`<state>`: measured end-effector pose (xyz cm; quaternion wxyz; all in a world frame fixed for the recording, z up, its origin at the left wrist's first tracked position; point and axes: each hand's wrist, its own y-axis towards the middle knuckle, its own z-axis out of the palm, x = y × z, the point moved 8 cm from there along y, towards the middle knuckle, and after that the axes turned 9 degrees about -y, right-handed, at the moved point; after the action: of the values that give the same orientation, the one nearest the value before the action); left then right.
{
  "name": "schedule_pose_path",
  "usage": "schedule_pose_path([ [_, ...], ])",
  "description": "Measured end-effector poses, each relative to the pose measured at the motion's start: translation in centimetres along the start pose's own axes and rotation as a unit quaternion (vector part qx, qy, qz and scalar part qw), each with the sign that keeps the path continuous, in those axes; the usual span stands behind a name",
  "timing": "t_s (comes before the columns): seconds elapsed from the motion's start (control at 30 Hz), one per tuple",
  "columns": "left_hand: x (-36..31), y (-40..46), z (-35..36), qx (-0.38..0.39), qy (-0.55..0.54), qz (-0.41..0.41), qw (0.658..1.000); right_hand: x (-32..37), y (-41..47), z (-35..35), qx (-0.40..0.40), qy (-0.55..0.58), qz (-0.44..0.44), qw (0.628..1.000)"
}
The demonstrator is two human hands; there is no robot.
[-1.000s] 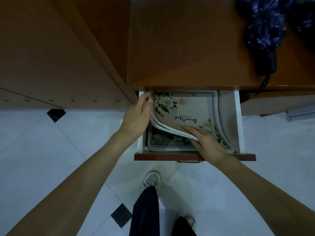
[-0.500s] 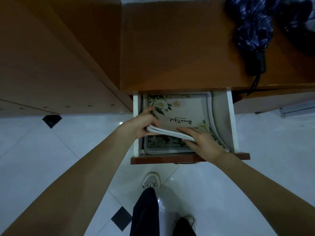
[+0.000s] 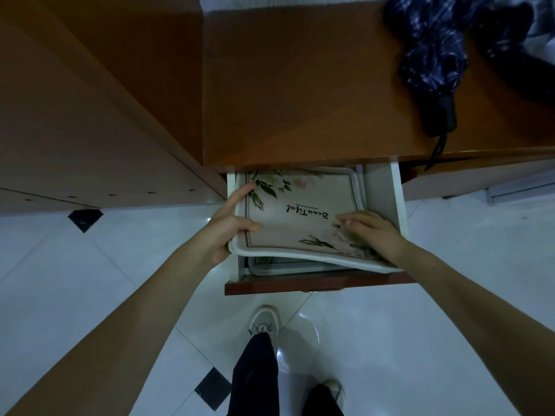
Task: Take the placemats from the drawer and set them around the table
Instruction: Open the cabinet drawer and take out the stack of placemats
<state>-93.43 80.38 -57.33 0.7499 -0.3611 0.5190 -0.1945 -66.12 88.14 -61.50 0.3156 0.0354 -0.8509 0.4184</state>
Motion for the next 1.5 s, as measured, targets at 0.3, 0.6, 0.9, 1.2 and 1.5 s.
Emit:
schedule_pose_path([
  [0.3,-0.4,-2.4,-1.8,0.033,0.092,0.022,0.995,-0.2,-2.0,-0.7,0.106,0.265,0.082,0.955],
  [0.6,0.1,-5.2,-0.9,-0.001,0.186,0.073,0.980,1.2,-5.9,-0.3,0.109,0.229,0.047,0.966],
  [0.9,-0.5,-14.4,2.9,-0.045,0.193,0.135,0.971,2.5,-17.3,-4.8,-0.058,0.141,-0.064,0.986],
  [1.2,-9.4,-34.7,15.6,0.017,0.238,0.269,0.933,6.1,-42.5,-15.5,-0.210,0.157,-0.118,0.958],
  [1.5,-15.6,-50.5,29.4,0.157,0.274,0.324,0.892,5.1,-67.0,-21.3,-0.385,0.223,-0.092,0.891],
])
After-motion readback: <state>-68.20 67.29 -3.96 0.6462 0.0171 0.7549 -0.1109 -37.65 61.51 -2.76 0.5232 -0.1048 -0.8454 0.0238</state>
